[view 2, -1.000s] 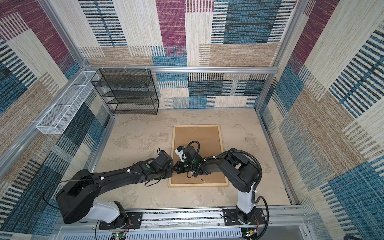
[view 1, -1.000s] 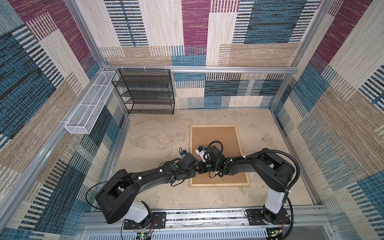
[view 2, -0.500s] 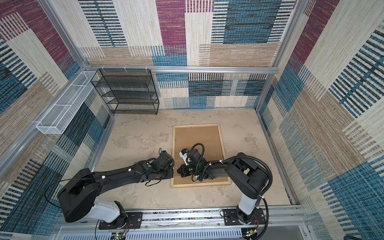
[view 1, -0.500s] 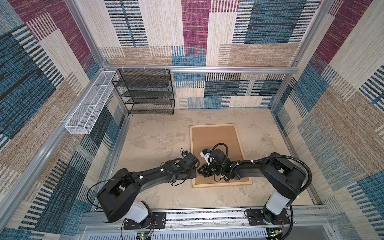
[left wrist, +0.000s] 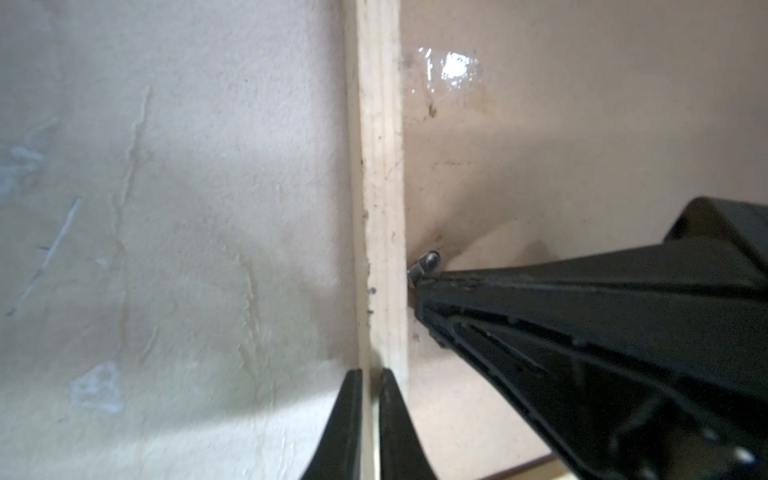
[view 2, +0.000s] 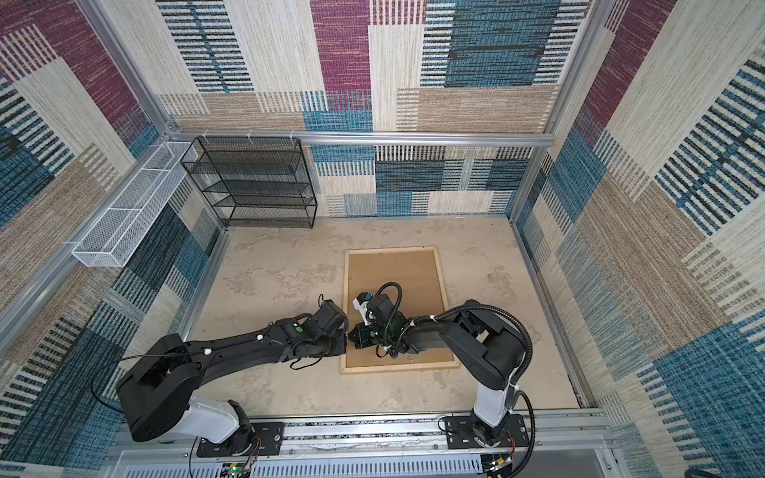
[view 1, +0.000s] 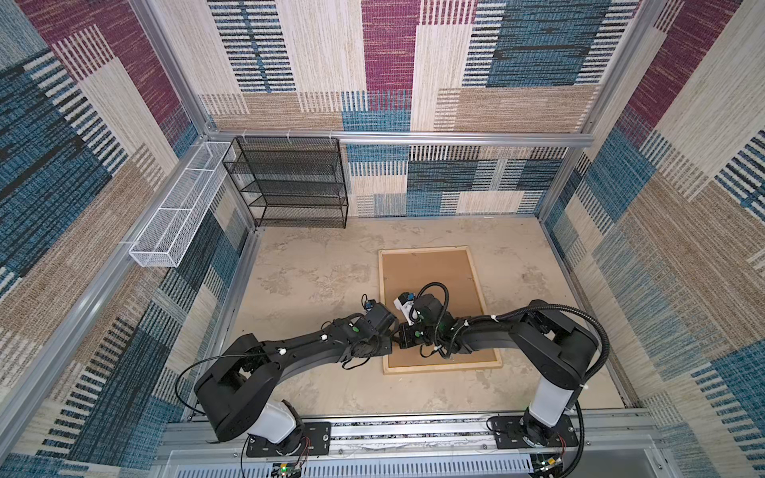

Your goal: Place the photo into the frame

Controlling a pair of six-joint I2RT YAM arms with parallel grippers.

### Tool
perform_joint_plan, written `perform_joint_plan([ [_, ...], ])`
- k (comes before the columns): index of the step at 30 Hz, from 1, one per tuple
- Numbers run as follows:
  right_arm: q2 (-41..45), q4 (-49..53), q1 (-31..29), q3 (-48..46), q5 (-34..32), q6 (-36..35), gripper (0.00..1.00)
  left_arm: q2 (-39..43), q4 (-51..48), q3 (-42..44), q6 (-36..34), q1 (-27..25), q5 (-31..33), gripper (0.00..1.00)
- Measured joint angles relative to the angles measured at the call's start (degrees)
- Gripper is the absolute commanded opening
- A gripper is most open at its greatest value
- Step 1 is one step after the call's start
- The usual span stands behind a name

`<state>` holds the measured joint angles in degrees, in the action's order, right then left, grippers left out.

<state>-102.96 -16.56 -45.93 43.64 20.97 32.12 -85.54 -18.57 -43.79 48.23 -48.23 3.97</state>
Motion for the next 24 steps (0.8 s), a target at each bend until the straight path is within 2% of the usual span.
perform_joint_plan([
  [10,-0.81,-0.76,-0.24,0.04,-1.05,1.46,0.00,-1.03,-0.46,-0.68,-0.02,-0.22,-0.09,0.10],
  [16,-3.26,-6.82,0.04,-0.42,-2.73,3.41,0.00,-1.44,-0.74,-1.05,-0.07,-0.31,-0.02,0.10],
  [24,-0.04,-6.45,-0.52,-2.69,-3.56,1.88,0.00,-1.01,-0.76,-1.14,-0.17,-0.42,0.31,0.11],
])
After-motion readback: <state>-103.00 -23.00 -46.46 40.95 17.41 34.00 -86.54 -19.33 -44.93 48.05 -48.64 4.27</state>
